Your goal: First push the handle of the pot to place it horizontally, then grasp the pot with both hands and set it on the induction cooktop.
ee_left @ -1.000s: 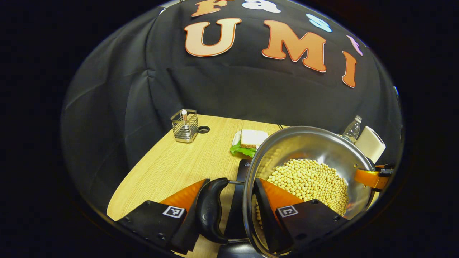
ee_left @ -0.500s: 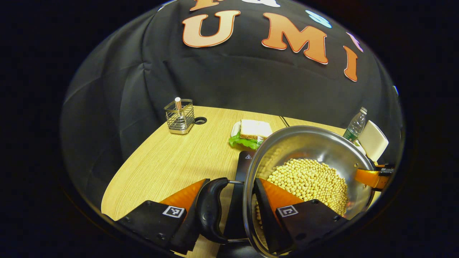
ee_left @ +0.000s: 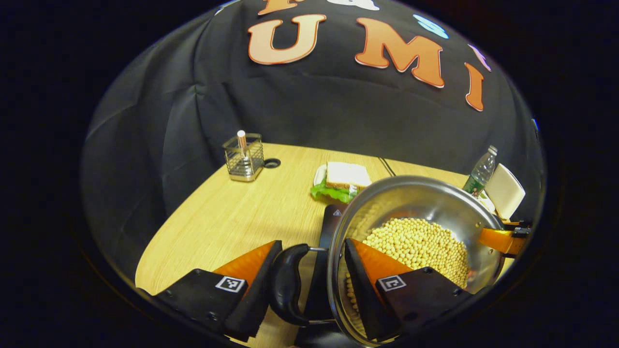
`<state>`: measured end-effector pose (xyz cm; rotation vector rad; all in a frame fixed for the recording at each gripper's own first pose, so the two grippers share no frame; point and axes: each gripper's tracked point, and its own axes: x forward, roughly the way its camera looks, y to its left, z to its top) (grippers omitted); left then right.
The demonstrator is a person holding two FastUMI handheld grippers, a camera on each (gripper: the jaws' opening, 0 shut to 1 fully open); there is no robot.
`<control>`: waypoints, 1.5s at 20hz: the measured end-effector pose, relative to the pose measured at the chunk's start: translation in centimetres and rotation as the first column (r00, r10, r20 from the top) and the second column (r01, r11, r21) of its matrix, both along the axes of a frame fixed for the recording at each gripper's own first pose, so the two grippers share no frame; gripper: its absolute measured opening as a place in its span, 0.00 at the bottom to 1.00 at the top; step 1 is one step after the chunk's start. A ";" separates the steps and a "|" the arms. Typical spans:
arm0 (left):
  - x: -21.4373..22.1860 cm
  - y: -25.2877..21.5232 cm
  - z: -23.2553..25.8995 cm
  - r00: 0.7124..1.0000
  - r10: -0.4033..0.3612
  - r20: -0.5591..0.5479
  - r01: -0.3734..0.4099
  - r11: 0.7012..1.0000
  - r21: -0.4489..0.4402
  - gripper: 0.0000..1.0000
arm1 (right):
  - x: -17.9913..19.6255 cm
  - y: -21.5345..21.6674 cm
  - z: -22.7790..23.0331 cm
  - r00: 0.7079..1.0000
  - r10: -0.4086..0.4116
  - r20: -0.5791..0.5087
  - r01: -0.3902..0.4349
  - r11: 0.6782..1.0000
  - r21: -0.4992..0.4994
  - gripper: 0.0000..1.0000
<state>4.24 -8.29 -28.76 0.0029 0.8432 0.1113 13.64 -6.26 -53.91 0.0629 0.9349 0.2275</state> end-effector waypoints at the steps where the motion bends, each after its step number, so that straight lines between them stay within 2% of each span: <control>1: 0.0 0.4 1.3 1.000 0.003 0.021 -0.003 1.000 0.018 0.85 | 0.4 -0.7 1.2 0.999 -0.009 0.038 0.009 1.000 0.014 0.72; 3: 0.6 0.6 4.0 0.996 0.010 0.085 -0.015 0.999 0.051 0.83 | 0.6 -2.4 4.6 0.994 -0.017 0.112 0.013 0.999 0.041 0.78; 4: 1.0 0.4 5.6 0.992 0.004 0.122 -0.012 0.998 0.065 0.86 | 0.8 -3.6 6.4 0.988 -0.019 0.155 0.012 0.999 0.047 0.79; 7: 1.7 -1.1 11.8 0.971 -0.034 0.236 0.010 0.995 0.101 0.85 | 0.8 -8.4 12.3 0.959 -0.033 0.282 0.029 0.999 0.021 0.85; 10: 2.6 -4.7 18.5 0.928 -0.082 0.364 0.047 0.993 0.104 0.86 | 0.4 -12.8 18.1 0.916 -0.049 0.399 0.052 0.999 0.002 0.88; 12: 2.5 -6.6 22.8 0.896 -0.108 0.431 0.066 0.992 0.111 0.97 | 0.2 -15.1 21.6 0.885 -0.057 0.462 0.065 0.998 -0.002 0.90; 14: 2.2 -8.6 27.0 0.867 -0.118 0.484 0.078 0.992 0.102 1.00 | -0.1 -16.7 24.8 0.854 -0.064 0.516 0.070 0.998 0.007 0.92; 17: 1.6 -10.2 33.5 0.813 -0.131 0.568 0.091 0.991 0.099 1.00 | -0.5 -18.7 29.1 0.806 -0.058 0.589 0.068 0.998 0.004 0.93; 18: 1.5 -10.6 34.9 0.802 -0.141 0.580 0.094 0.989 0.110 1.00 | -0.7 -19.3 30.3 0.790 -0.053 0.610 0.071 0.997 -0.005 0.93; 19: 1.2 -10.8 35.9 0.797 -0.160 0.583 0.102 0.986 0.131 0.99 | -0.9 -19.8 31.5 0.777 -0.050 0.628 0.076 0.997 -0.014 0.98; 20: 1.1 -10.8 37.2 0.791 -0.167 0.589 0.093 0.984 0.153 0.94 | -1.1 -20.3 32.5 0.767 -0.053 0.640 0.089 0.996 -0.023 0.93; 21: 0.8 -10.9 39.0 0.778 -0.165 0.606 0.082 0.983 0.162 0.99 | -1.3 -21.0 33.7 0.757 -0.057 0.651 0.100 0.995 -0.030 0.93; 24: -0.1 -11.4 43.5 0.742 -0.131 0.658 0.065 0.990 0.123 1.00 | -1.8 -22.1 36.2 0.738 -0.046 0.673 0.109 0.993 -0.051 0.93; 25: -0.6 -11.1 44.7 0.732 -0.115 0.672 0.057 0.992 0.108 1.00 | -1.9 -22.5 37.2 0.723 -0.048 0.689 0.117 0.992 -0.053 0.94; 27: -1.2 -10.3 46.7 0.710 -0.087 0.699 0.033 0.995 0.091 1.00 | -2.4 -23.6 39.7 0.675 -0.057 0.736 0.141 0.989 -0.053 0.94; 29: -2.1 -9.4 47.6 0.707 -0.071 0.703 0.012 0.996 0.088 1.00 | -2.7 -24.6 41.6 0.640 -0.068 0.766 0.165 0.985 -0.051 0.98; 30: -2.4 -9.1 47.9 0.707 -0.071 0.704 0.007 0.996 0.094 0.99 | -2.9 -24.8 42.0 0.633 -0.075 0.771 0.170 0.984 -0.044 0.95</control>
